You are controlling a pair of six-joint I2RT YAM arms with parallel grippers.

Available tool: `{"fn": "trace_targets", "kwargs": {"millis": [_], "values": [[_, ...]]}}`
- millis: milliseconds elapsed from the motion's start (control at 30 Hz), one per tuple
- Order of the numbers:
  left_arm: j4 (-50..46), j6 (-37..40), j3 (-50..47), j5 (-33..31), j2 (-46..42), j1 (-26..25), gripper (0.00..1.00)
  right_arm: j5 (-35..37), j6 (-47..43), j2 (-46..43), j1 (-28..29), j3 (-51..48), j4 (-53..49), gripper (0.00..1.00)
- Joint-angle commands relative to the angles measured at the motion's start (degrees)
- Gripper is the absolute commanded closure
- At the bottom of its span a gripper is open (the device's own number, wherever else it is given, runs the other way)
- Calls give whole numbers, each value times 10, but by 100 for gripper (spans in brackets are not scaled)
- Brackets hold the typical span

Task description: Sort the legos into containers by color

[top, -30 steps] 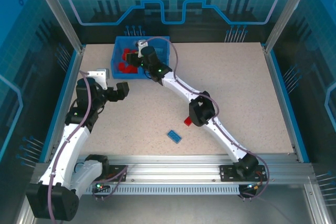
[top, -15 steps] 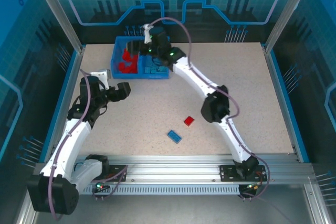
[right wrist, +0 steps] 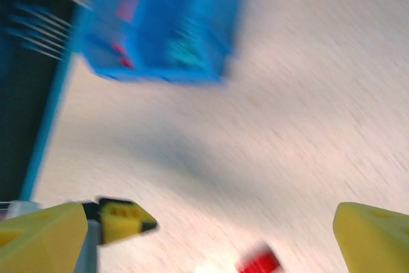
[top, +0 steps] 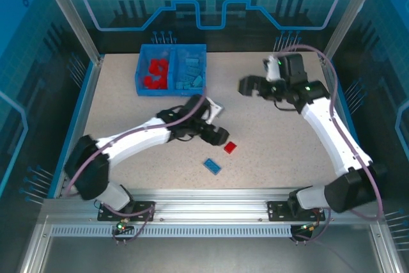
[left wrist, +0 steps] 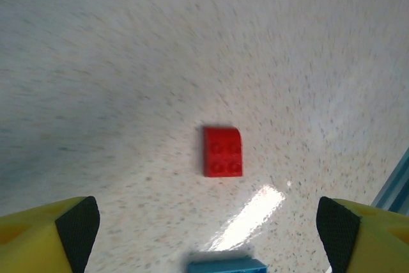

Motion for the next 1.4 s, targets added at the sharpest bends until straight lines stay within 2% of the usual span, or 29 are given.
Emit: {"fn": "trace_targets", "kwargs": {"millis": [0, 167, 267, 400, 600, 667, 833, 1067, 1233, 1367], "values": [[-55, 17, 61, -27, 87, -30, 9, 13, 47, -100, -35, -106, -99, 0], [-76, 36, 109, -60, 181, -49, 14, 54, 79, -199, -62, -191, -161, 0], [-86, 53, 120, -44, 209, -52, 19, 51, 82, -226, -77, -214, -187, 0], [-70, 49, 110, -24, 220, -57, 24, 46, 74, -239, -86, -219, -204, 0], [-48, 43, 124, 12, 249, -61, 29, 27, 83, -232, -87, -231, -174, 0], [-45, 44, 132, 6, 261, -68, 32, 22, 81, -224, -88, -231, -170, 0], [-44, 34, 143, -21, 283, -73, 47, 15, 73, -210, -88, -234, -176, 0], [-55, 43, 138, -62, 281, -73, 67, -19, 60, -205, -84, -241, -163, 0], [-34, 24, 115, -56, 227, -50, 67, -78, 57, -186, -61, -248, -116, 0], [-20, 7, 106, -40, 148, -1, 69, -77, 80, -173, -33, -233, -70, 0]]}}
